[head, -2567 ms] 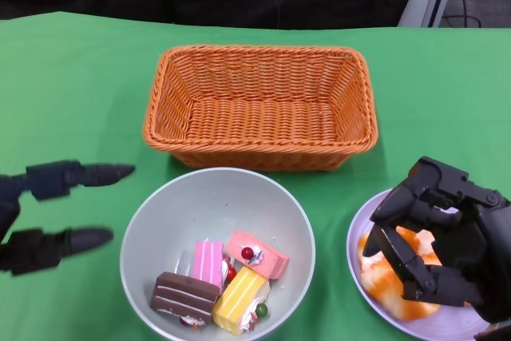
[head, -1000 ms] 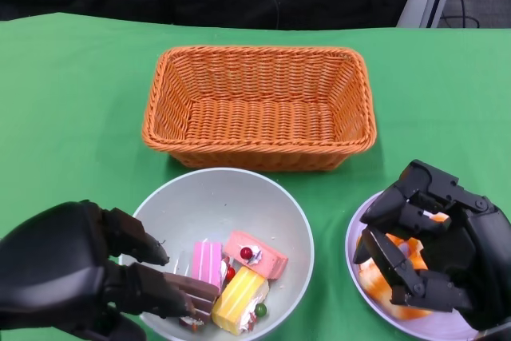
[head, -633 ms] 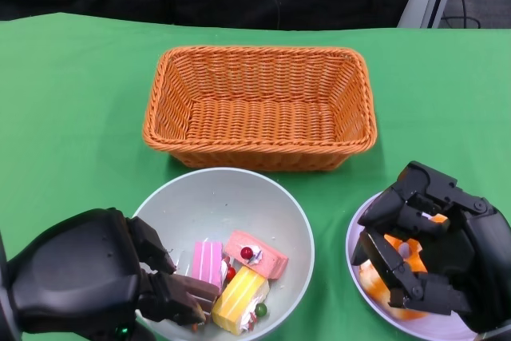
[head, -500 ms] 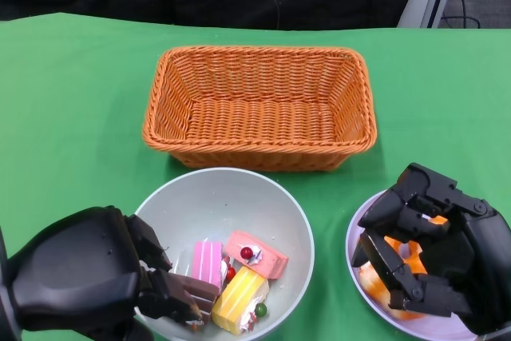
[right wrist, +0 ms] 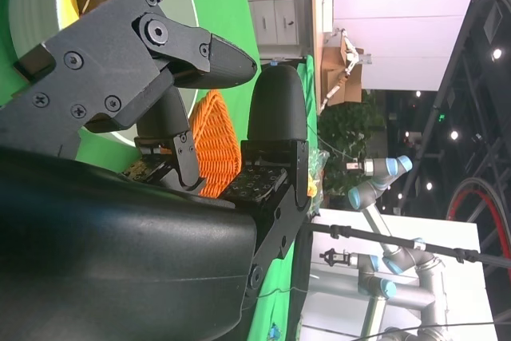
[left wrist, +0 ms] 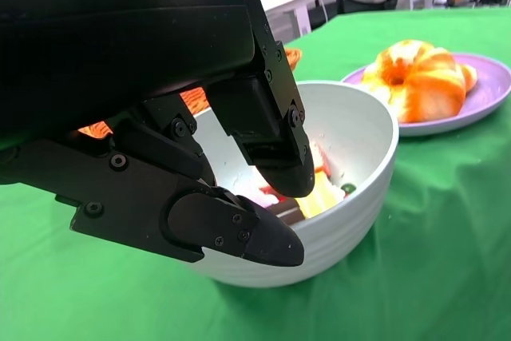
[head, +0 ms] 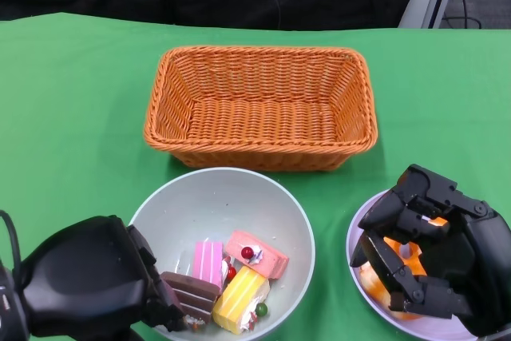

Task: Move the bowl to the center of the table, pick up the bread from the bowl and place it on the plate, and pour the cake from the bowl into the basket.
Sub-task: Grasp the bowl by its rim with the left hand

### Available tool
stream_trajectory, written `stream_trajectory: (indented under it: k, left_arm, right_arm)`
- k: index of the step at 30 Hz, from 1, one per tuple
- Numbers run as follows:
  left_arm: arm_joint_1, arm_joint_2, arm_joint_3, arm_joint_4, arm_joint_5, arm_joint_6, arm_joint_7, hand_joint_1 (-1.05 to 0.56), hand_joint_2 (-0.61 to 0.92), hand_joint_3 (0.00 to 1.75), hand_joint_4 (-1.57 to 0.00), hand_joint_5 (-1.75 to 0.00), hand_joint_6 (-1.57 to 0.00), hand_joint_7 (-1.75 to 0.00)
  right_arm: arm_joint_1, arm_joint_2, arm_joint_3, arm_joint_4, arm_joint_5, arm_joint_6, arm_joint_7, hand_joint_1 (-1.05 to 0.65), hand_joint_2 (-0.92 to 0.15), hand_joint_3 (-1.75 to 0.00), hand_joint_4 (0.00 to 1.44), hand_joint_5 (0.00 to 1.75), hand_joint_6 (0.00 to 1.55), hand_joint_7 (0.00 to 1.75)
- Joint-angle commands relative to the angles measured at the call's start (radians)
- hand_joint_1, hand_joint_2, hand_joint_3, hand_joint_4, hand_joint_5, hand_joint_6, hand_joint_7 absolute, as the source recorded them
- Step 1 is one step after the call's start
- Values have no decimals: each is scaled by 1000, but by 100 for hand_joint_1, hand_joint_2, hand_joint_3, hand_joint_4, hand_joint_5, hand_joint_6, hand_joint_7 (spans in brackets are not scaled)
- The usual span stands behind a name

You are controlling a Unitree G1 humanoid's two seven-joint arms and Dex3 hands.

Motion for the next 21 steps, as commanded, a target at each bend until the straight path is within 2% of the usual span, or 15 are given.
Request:
stream_trajectory:
  k: [1, 9, 16, 21]
  left_arm:
    - [11, 31, -23, -7, 18, 25, 14, -69, 92, 11, -103, -14, -111, -3]
    - [17, 32, -79, -22, 97, 91, 47, -71, 92, 12, -103, -13, -108, -1]
    - [24, 24, -152, -55, 201, 198, 48, -69, 92, 16, -92, -4, -90, 0]
    - [32, 15, -214, -76, 289, 301, 48, -70, 92, 18, -91, -2, -88, -1]
  right_arm:
    - [7, 1, -5, -17, 9, 1, -1, -22, -48, -92, 67, 153, 66, 129]
    - [9, -4, -2, -26, 12, 2, 6, -21, -48, -93, 67, 154, 65, 130]
    - [7, -2, -5, -17, 13, -11, 15, -24, -51, -87, 67, 152, 65, 129]
    - [7, 5, -5, -16, 16, -16, 19, -23, -52, -85, 67, 151, 65, 128]
